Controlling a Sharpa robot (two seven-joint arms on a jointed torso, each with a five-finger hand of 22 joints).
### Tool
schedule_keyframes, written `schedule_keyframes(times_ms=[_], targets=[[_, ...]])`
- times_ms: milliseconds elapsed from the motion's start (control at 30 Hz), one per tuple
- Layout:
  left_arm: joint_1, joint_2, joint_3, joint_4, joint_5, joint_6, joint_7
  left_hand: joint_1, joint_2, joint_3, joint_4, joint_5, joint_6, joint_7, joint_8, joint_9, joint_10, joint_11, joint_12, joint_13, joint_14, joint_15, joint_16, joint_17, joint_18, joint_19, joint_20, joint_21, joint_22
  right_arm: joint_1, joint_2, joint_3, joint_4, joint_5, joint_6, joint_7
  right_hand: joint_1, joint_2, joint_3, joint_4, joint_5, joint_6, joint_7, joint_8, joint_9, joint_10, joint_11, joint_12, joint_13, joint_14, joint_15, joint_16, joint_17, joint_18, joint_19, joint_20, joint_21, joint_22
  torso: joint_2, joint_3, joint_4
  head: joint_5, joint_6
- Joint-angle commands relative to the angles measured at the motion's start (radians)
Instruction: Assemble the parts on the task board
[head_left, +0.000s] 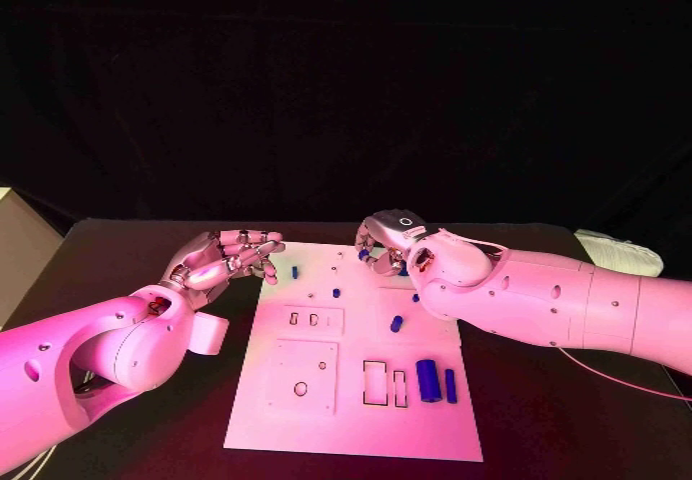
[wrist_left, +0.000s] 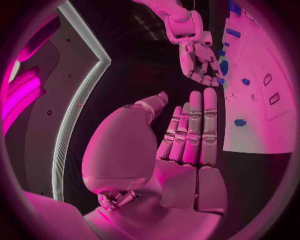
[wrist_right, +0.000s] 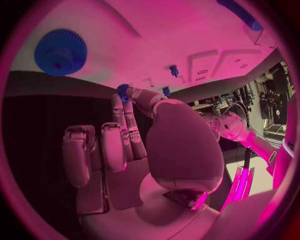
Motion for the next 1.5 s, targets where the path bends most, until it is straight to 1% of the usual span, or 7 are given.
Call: schedule_keyframes(times_ms=[33,167,433,467,933,1300,1500], targets=[[0.002,0.003,0.001,0.003,0.0,0.009,0.006,0.004,0.009,0.005,0.001,-0.002,-0.004,0.0,-0.005,-0.001,-0.004,0.004,-0.006,-0.001,-0.008,0.0,0.007,0.0,0.013,-0.005,0.002,0.004,0.001,0.001,0.018,0.001,-0.011,-0.039,-0.034,-0.009,0.016,0.014,0.0,-0.005,0.003,0.008,0.001,0.003,0.001,0.026,-0.02,0.001,0.011,0.037,-0.006,0.006,0.001,-0.01,0.063,-0.007,0.007,0.175,0.002,-0.0009,0.0014,0.003,0.0],[0.002,0.003,0.001,0.003,0.0,0.01,0.005,0.004,0.009,0.005,0.001,-0.002,-0.004,0.0,-0.005,-0.001,-0.004,0.004,-0.006,-0.001,-0.008,0.0,0.007,0.0,0.013,-0.005,0.002,0.004,0.001,0.0,0.033,0.001,-0.016,-0.041,-0.034,-0.008,0.015,0.013,-0.001,-0.005,0.002,0.008,0.001,0.003,0.002,0.026,-0.02,0.001,0.011,0.038,-0.006,0.006,0.001,-0.01,0.063,-0.007,0.006,0.175,0.003,-0.0006,0.0035,0.01,0.001],[0.002,0.001,0.001,0.011,0.002,0.01,0.004,0.005,0.009,0.008,-0.001,-0.002,-0.005,0.0,-0.005,-0.002,-0.006,0.004,-0.007,-0.001,-0.009,0.0,0.007,-0.001,0.013,-0.008,0.002,0.007,0.003,0.0,0.062,0.002,-0.037,-0.059,-0.038,-0.014,0.013,0.013,-0.001,-0.005,0.002,0.007,0.001,0.003,0.003,0.026,-0.019,0.0,0.012,0.037,-0.005,0.005,-0.001,-0.009,0.062,-0.007,0.005,0.173,0.005,-0.0066,0.0098,0.006,0.004],[0.002,0.001,0.001,0.012,0.003,0.011,0.004,0.005,0.009,0.008,-0.001,-0.002,-0.005,0.0,-0.005,-0.002,-0.006,0.004,-0.007,-0.001,-0.009,0.0,0.007,-0.001,0.013,-0.008,0.002,0.007,0.003,0.0,0.065,0.002,-0.041,-0.061,-0.037,-0.014,0.013,0.013,-0.001,-0.005,0.002,0.007,0.001,0.003,0.003,0.026,-0.019,0.0,0.012,0.037,-0.005,0.005,-0.001,-0.009,0.062,-0.007,0.005,0.173,0.005,-0.0057,0.0092,0.01,0.003],[0.003,-0.003,0.001,0.015,0.005,0.01,0.001,0.005,0.009,0.008,-0.001,-0.002,-0.005,0.0,-0.005,-0.002,-0.006,0.004,-0.007,-0.001,-0.009,0.0,0.007,-0.001,0.013,-0.008,0.002,0.007,0.003,-0.001,0.095,0.002,-0.077,-0.07,-0.021,-0.018,0.012,0.013,0.0,-0.006,0.001,0.006,0.001,0.003,0.004,0.025,-0.019,-0.001,0.012,0.037,-0.005,0.004,-0.003,-0.009,0.062,-0.007,0.004,0.172,0.012,-0.0168,0.0172,0.007,0.0],[0.003,0.003,0.001,0.011,0.005,0.013,-0.001,0.004,0.008,0.01,-0.002,-0.002,-0.006,0.001,-0.006,-0.002,-0.007,0.004,-0.007,-0.001,-0.01,0.001,0.007,-0.001,0.013,-0.01,0.003,0.01,0.005,-0.001,0.113,0.001,-0.097,-0.086,0.002,-0.02,0.007,0.013,0.0,-0.005,-0.001,0.004,0.002,0.003,0.006,0.024,-0.018,-0.002,0.012,0.036,-0.005,0.005,-0.004,-0.009,0.061,-0.007,0.004,0.171,0.013,-0.0171,0.0211,0.005,-0.005],[0.004,0.003,0.001,0.011,0.005,0.012,-0.002,0.004,0.008,0.01,-0.002,-0.002,-0.006,0.001,-0.006,-0.002,-0.007,0.004,-0.007,-0.001,-0.01,0.001,0.007,-0.001,0.013,-0.01,0.003,0.01,0.005,-0.001,0.116,0.001,-0.105,-0.09,0.02,-0.021,0.006,0.012,-0.001,-0.005,-0.001,0.004,0.002,0.003,0.007,0.024,-0.018,-0.003,0.012,0.036,-0.004,0.005,-0.004,-0.009,0.061,-0.007,0.003,0.17,0.015,-0.0178,0.0184,0.009,-0.005]])
